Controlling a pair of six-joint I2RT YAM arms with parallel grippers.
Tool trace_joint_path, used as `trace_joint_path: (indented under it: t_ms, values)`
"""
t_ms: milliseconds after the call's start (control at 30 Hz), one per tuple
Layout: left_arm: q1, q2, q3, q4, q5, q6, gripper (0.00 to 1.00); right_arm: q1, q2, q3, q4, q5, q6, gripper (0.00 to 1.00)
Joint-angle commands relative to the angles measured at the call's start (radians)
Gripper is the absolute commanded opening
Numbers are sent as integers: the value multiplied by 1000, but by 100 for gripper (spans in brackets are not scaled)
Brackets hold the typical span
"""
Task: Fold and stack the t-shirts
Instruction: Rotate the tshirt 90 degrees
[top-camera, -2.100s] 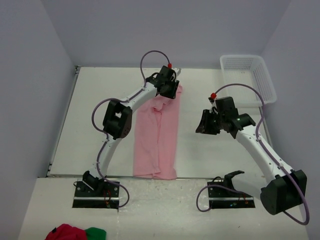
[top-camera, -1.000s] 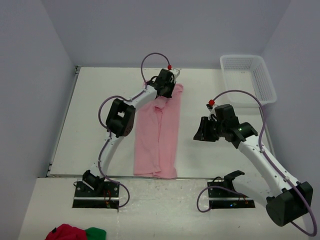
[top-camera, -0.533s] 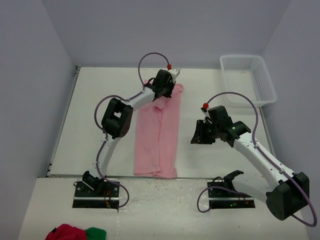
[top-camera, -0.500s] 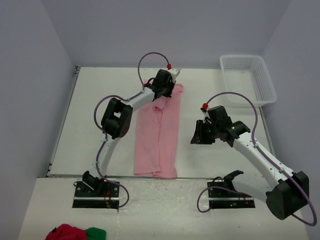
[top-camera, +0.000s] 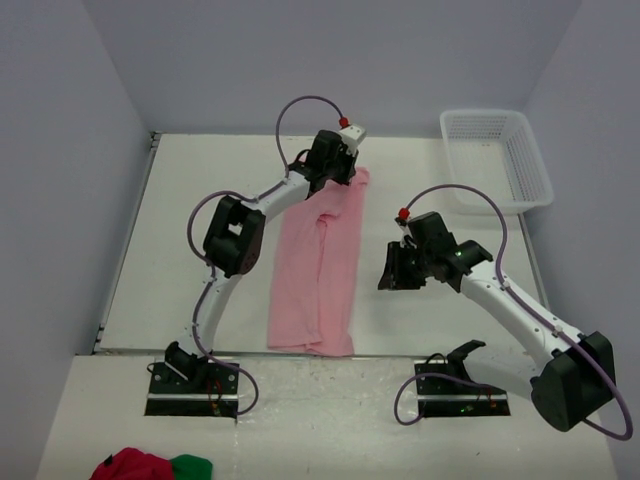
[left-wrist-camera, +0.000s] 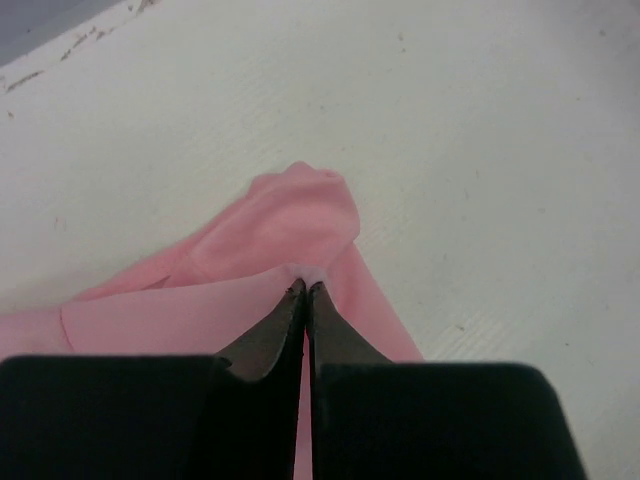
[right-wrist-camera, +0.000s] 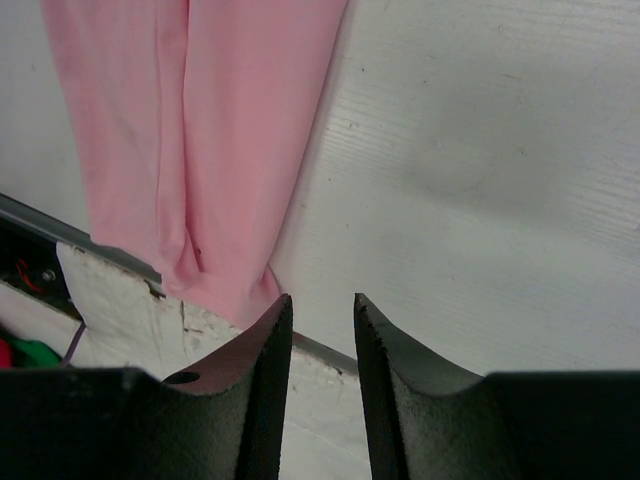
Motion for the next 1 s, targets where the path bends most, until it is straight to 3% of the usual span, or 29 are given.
trace_joint_path:
  t_ms: [0,133,167,233,400,600,667,867,967]
  values:
    - [4,41,100,60,61,39,4,8,1,-3,19,26,13,33]
    - [10,90,155,36,73,53,18,11,1,-3,19,27,14,33]
    - [16,99,154,42,78,47,38,14,1,-7,21,27,16,32]
    - [19,104,149,56,78,47,57,20,5,-11,26,28,17,33]
    - [16,53,65,131,62,41,66,46,23,-20,41,37,37,32]
    - [10,-124,-27,143,30,50,73,63,-9,-31,58,91,97,31]
    - [10,-206,-35,111,-22,42,82,65,-29,-49,76,93,114,31]
    - [29,-339,97,-315,-272,-31,83,92,32,-112,154,63,160,30]
    - [42,-450,34,-499,-382,-118,83,151,64,-140,219,54,195,30]
